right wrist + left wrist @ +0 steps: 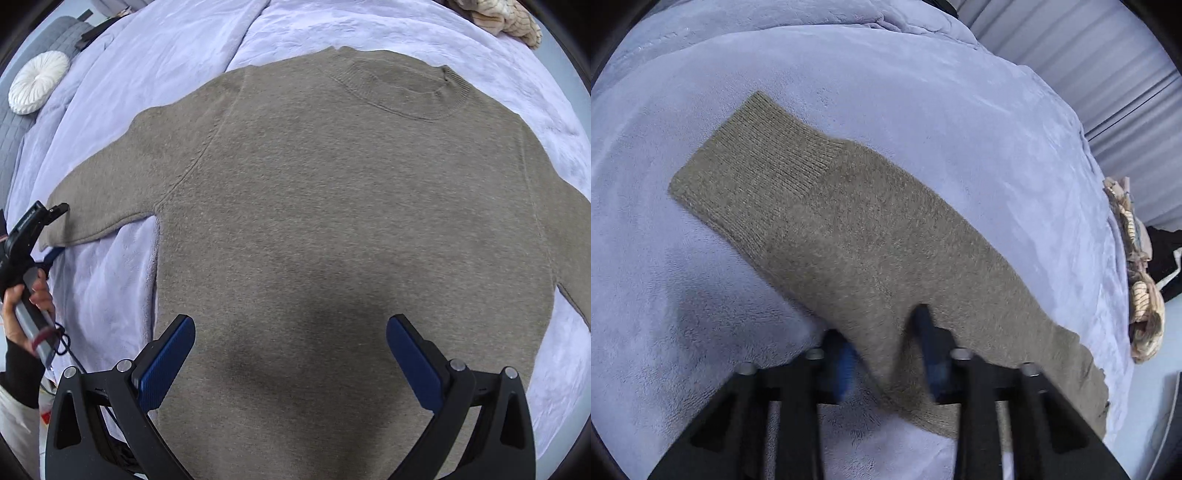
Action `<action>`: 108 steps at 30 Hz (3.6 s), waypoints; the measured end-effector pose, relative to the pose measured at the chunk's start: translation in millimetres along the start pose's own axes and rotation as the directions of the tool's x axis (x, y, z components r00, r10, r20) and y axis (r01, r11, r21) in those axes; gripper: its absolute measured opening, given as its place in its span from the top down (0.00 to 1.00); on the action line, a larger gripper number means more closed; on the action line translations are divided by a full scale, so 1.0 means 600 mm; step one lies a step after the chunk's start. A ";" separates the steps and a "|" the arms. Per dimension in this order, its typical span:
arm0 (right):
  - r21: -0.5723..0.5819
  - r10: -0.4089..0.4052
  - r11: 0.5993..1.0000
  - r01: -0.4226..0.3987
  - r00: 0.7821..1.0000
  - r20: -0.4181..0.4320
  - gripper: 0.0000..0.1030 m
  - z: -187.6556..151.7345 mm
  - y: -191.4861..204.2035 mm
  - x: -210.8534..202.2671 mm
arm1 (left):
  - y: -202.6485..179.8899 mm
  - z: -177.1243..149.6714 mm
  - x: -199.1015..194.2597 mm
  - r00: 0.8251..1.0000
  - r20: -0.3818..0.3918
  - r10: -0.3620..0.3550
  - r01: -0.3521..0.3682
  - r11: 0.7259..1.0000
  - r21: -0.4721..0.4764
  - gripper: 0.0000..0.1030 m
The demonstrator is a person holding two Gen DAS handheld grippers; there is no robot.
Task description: Fold small clothes
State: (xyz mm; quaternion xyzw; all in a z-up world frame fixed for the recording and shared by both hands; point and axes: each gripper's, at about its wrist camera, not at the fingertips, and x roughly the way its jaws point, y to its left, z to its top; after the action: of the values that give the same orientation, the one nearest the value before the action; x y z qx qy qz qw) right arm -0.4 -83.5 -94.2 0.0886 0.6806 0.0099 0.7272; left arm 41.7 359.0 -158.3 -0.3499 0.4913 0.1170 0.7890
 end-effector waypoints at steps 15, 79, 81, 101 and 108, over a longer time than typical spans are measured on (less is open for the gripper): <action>0.056 0.094 0.993 -0.101 0.988 0.127 0.01 -0.009 -0.064 -0.059 | -0.317 -0.043 -0.120 0.865 -0.091 -0.494 0.492 0.796 0.353 0.91; 0.530 0.367 0.619 -0.580 0.810 0.457 0.92 0.099 -0.385 0.054 | -0.443 -0.132 0.145 0.950 -0.306 0.058 0.181 0.695 0.696 0.90; 0.494 0.331 0.689 -0.530 0.837 0.435 0.93 0.100 -0.371 0.041 | -0.432 -0.128 0.165 0.946 -0.314 0.083 0.172 0.692 0.701 0.90; 0.465 0.461 0.690 -0.554 0.832 0.308 0.40 0.056 -0.245 0.065 | -0.438 -0.212 0.050 0.943 -0.331 0.023 0.243 0.631 0.737 0.82; 0.438 0.266 0.813 -0.384 0.914 0.308 0.60 0.078 -0.258 0.037 | -0.387 -0.238 0.085 0.945 -0.309 0.111 0.180 0.611 0.771 0.83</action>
State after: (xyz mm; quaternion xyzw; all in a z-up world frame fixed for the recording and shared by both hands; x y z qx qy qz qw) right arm 31.1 -238.3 -135.2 0.3857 0.5454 -0.0480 0.7426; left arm 90.6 86.5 -139.5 0.0101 0.6083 -0.1867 0.7713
